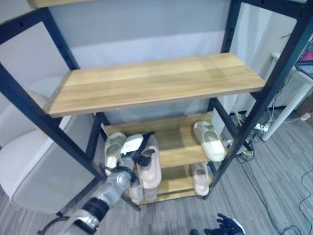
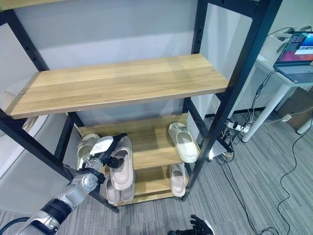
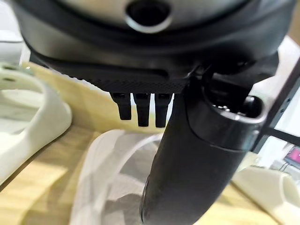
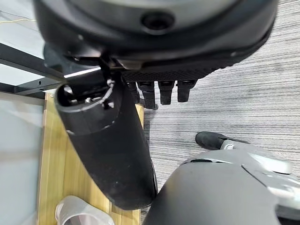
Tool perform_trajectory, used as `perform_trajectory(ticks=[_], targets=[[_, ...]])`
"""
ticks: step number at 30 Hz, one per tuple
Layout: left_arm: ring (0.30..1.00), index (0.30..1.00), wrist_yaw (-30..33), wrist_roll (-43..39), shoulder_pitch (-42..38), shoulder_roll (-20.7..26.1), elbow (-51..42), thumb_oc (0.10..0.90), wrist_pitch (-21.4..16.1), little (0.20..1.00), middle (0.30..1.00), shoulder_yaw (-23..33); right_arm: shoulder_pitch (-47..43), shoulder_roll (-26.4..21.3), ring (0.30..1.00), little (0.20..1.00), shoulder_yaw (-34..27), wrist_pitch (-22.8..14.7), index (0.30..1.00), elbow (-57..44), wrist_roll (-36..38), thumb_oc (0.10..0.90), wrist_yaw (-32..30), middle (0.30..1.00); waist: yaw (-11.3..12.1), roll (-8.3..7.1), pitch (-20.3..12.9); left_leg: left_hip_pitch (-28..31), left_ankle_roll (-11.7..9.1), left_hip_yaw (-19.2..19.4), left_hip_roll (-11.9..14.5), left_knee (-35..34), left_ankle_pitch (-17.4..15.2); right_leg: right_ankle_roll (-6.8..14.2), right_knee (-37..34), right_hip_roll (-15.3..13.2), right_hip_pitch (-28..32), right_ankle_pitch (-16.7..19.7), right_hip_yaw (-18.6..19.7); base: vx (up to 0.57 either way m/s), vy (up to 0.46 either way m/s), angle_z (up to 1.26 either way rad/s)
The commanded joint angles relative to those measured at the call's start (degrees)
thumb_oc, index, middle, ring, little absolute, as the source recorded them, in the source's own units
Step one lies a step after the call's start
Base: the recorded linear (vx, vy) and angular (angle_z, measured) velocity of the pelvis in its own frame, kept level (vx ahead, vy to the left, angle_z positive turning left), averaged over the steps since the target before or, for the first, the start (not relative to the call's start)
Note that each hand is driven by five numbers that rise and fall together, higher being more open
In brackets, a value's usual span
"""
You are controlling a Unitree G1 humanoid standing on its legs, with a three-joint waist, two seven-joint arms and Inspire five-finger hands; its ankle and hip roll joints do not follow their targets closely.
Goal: Arrange the slippers neatly on the shoe rack.
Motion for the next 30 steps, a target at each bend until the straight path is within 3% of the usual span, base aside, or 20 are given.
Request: perform_trajectory(ticks=[1, 10, 17, 26, 30], targets=[[0.300, 0.300, 4.64, 0.20, -13.22, 2.79, 4.49, 0.400, -1.57, 0.300, 0.300, 3.69, -0.85, -3.48, 0.900, 0.900, -0.47, -2.35, 0.900, -1.83, 0.34, 0.800, 0.25, 0.900, -0.82, -0.05, 0.23, -0.29, -2.76, 3.04, 1.01, -0.14, -2.51, 5.59, 0.40, -2.39, 1.96, -5.47, -4.73, 0.00, 0.007, -0.05], [0.300, 0.300, 4.34, -2.67, -9.68, 1.64, -0.56, 0.400, -3.10, 0.300, 0.300, 5.89, 0.42, -2.58, 0.900, 0.900, -0.97, -2.55, 0.900, -1.96, 0.06, 0.800, 0.00, 0.900, -0.48, -0.50, -0.32, 0.36, -2.55, 3.15, 0.95, -0.14, -2.90, 5.27, 0.40, -2.46, 2.71, -5.90, -4.52, 0.01, 0.000, -0.03], [0.300, 0.300, 2.24, -8.68, -2.67, -0.54, -12.08, 0.400, -6.57, 0.300, 0.300, 8.93, -0.79, -0.94, 0.900, 0.900, -1.34, -1.98, 0.900, -0.73, 0.72, 0.800, 0.06, 0.900, 0.50, -0.10, -0.14, 0.74, -2.43, 2.34, 0.65, -0.14, -2.75, 4.81, 0.40, -2.42, 3.46, -6.35, -4.97, 0.00, -0.009, 0.00], [0.300, 0.300, -9.54, -29.87, 9.98, -4.40, -31.40, 0.400, -12.24, 0.300, 0.300, 6.75, -1.42, 0.20, 0.900, 0.900, -2.02, -1.07, 0.900, 1.35, 1.60, 0.800, 0.35, 0.900, 1.64, 1.06, 0.24, 1.51, -2.13, 1.96, 0.68, -0.14, -2.42, 4.35, 0.40, -2.27, 4.24, -6.66, -5.49, -0.01, -0.008, 0.02], [0.300, 0.300, -13.41, -34.86, 12.91, -5.09, -33.65, 0.400, -11.85, 0.300, 0.300, 4.12, -1.14, -0.15, 0.900, 0.900, -2.22, -1.09, 0.900, 1.41, 1.84, 0.800, 0.47, 0.900, 1.60, 1.45, 0.89, 1.65, -2.07, 2.33, 0.81, -0.14, -2.34, 4.31, 0.40, -2.26, 4.10, -6.64, -5.28, -0.01, -0.007, 0.01]])
